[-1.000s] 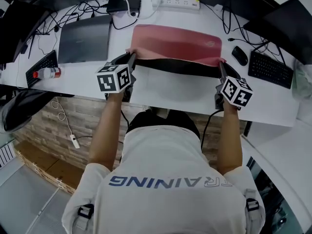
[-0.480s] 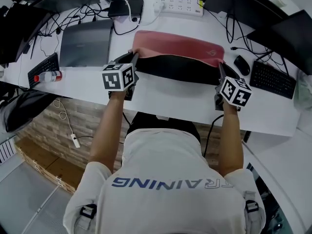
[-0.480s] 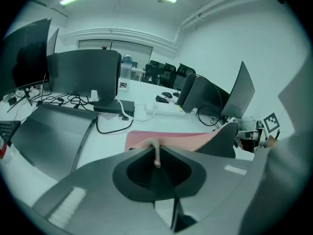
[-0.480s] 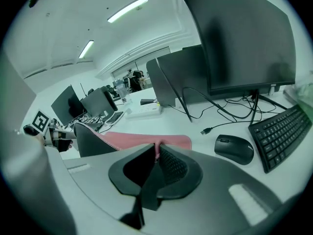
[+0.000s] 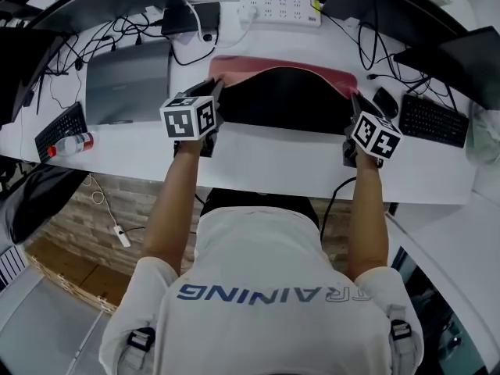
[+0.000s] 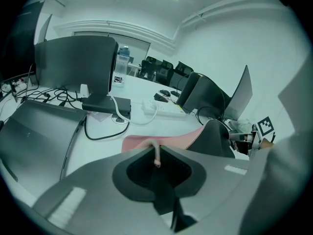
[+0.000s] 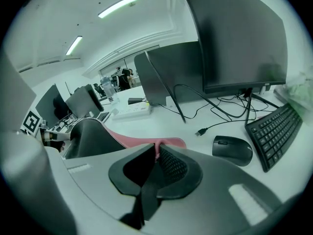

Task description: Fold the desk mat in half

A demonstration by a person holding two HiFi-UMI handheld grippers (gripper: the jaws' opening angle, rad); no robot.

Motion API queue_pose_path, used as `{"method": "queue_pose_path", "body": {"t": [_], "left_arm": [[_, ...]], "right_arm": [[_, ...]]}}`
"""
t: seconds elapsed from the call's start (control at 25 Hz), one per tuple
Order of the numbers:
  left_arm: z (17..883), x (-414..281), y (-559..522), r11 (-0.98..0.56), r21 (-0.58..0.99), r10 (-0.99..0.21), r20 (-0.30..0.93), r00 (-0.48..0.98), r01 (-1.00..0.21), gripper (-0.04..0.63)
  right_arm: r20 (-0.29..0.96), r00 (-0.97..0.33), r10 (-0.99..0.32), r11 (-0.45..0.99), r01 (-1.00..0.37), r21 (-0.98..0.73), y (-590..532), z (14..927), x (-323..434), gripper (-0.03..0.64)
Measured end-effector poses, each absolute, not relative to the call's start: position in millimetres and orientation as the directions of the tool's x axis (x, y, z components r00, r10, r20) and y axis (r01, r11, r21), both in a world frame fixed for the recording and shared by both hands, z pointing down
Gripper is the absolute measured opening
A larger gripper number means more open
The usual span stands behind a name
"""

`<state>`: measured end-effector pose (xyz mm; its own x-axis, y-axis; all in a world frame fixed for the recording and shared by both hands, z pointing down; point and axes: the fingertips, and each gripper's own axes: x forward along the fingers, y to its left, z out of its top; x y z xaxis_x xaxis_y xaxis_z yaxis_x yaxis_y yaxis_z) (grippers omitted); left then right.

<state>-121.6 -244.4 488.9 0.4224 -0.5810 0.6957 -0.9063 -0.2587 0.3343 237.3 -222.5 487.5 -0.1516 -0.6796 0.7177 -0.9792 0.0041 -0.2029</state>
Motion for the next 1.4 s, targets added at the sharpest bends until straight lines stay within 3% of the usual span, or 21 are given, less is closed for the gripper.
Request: {"method": "queue_pose_path", "body": {"t": [0.84,1.08,1.28,1.4], "left_arm": [[543,-122,-269,-0.227,0.318,-0.478,0.787,0.39,-0.92,0.046],[546,-124,-271,-0.207,0.308,-0.479,0.796,0.371,-0.929,0.101],[539,-137,-283,-0.184,0.27,-0.533,0.78,0.327,-0.945,0.18],[531,-139,-291,-0.203,0.254,-0.549,0.77,0.325,-0.946,0.189]], "right_arm": [[0.826,-0.101,-0.555,-0.027,-0.99,-0.139,-252,536,249,0.064],[0.813,-0.06,-0.579,-0.044,-0.994,-0.104,-267,528,259,0.131],[0.809,-0.053,-0.585,-0.034,-0.995,-0.09,-273,525,260,0.153],[0.804,-0.05,-0.592,-0.032,-0.996,-0.085,-274,525,260,0.161]]}}
